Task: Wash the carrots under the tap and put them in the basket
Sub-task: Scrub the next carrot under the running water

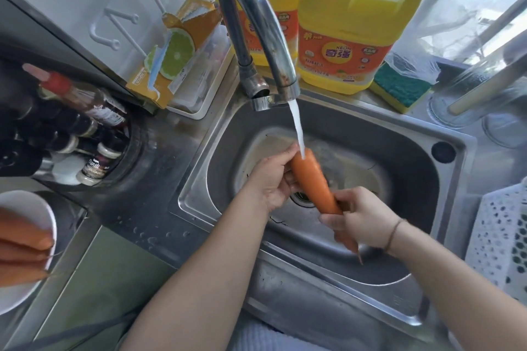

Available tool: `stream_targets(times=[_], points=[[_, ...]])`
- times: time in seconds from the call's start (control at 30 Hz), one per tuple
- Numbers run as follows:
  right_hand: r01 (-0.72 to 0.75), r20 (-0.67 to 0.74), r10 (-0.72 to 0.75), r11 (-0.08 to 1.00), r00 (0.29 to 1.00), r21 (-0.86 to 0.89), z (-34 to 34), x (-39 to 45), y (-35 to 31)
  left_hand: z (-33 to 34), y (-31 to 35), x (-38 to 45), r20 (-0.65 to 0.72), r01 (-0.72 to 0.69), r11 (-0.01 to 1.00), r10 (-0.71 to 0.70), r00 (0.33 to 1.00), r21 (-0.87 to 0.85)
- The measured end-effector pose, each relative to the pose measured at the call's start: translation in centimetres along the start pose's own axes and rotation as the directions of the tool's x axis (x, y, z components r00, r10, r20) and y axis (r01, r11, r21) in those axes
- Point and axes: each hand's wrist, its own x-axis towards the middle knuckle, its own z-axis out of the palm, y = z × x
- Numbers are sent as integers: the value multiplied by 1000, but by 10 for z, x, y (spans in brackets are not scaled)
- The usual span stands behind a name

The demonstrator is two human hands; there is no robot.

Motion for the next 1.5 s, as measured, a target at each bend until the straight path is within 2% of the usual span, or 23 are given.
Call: stream_targets(times=[0.07, 0.17, 0.23, 0.27, 0.33, 0.37, 0.4, 0.43, 0.5, 0.53, 0.57, 0.63, 0.7, 0.73, 0.83, 0.93, 1.03, 1.1, 1.17, 1.23, 1.3, 1.4, 1.5], points=[[-116, 250, 29, 932, 968, 342, -12, -1, 1, -4, 2, -4, 118, 53, 995, -43, 992, -83], [-158, 307, 35, 909, 951, 387, -13, -3, -3, -3, 5, -4, 110, 48, 998, -43, 993, -49], [-78, 84, 66, 986, 994, 145, -3, -3, -9, 0, 6, 1, -2, 22, 1000, -22, 1000, -19], [-53, -67, 46, 993, 997, -109, 3, -4, -12, 0, 6, 4, -64, 4, 1000, -6, 998, -25], [-136, -284, -64, 764, 957, -631, 16, -7, -18, 0, 6, 10, -159, -35, 999, 29, 987, -32], [-157, -323, -129, 672, 937, -724, 19, -8, -19, 1, 4, 12, -183, -49, 998, 42, 982, -33], [-150, -336, -154, 673, 929, -724, 20, -8, -18, 0, 3, 12, -189, -57, 998, 50, 981, -35], [-107, -303, -128, 751, 944, -652, 18, -6, -17, 0, 3, 11, -175, -59, 997, 51, 983, -43], [2, -115, -18, 990, 993, -140, 10, 1, -12, -2, 3, 6, -99, -33, 996, 24, 995, -85], [-42, 48, 34, 984, 998, 173, 6, 2, -10, -4, 2, 3, -39, -14, 992, 9, 999, -128], [-124, 218, 36, 906, 975, 405, 1, 2, -9, -5, 1, 0, 34, 2, 983, 4, 999, -183], [-258, 439, -31, 770, 898, 584, -11, 0, -9, -5, 0, -6, 161, 25, 969, 16, 987, -248], [-254, 489, -84, 772, 868, 583, -18, 2, -8, -5, -1, -7, 193, 17, 977, 25, 981, -212], [-208, 450, -84, 802, 889, 560, -18, 4, -8, -4, 0, -5, 165, -11, 985, 40, 986, -174], [117, 142, -161, 954, 977, 276, -14, 9, -3, -7, 6, 4, -1, -93, 991, 93, 996, -92], [286, -121, -297, 953, 947, -98, -11, 10, 4, -14, 15, 9, -161, -145, 983, 125, 979, -116], [335, -262, -339, 940, 904, -60, -9, 11, 4, -20, 20, 10, -188, -181, 964, 144, 971, -194], [293, -203, -254, 937, 946, 192, -10, 14, 0, -24, 18, 7, -75, -172, 958, 159, 985, -228], [154, 7, -186, 836, 983, 527, -16, 12, -4, -29, 15, 1, 56, -158, 951, 179, 982, -265], [20, 167, -173, 752, 971, 659, -20, 9, -6, -32, 15, -1, 121, -188, 951, 223, 967, -244], [24, 171, -149, 815, 974, 578, -20, 11, -5, -30, 14, -1, 94, -241, 954, 261, 961, -180], [107, 8, -116, 936, 993, 336, -17, 20, -11, -26, 13, 2, 21, -280, 949, 286, 958, -146], [119, -65, -110, 983, 992, 141, -14, 26, -23, -26, 15, 3, 26, -293, 948, 298, 954, -121]])
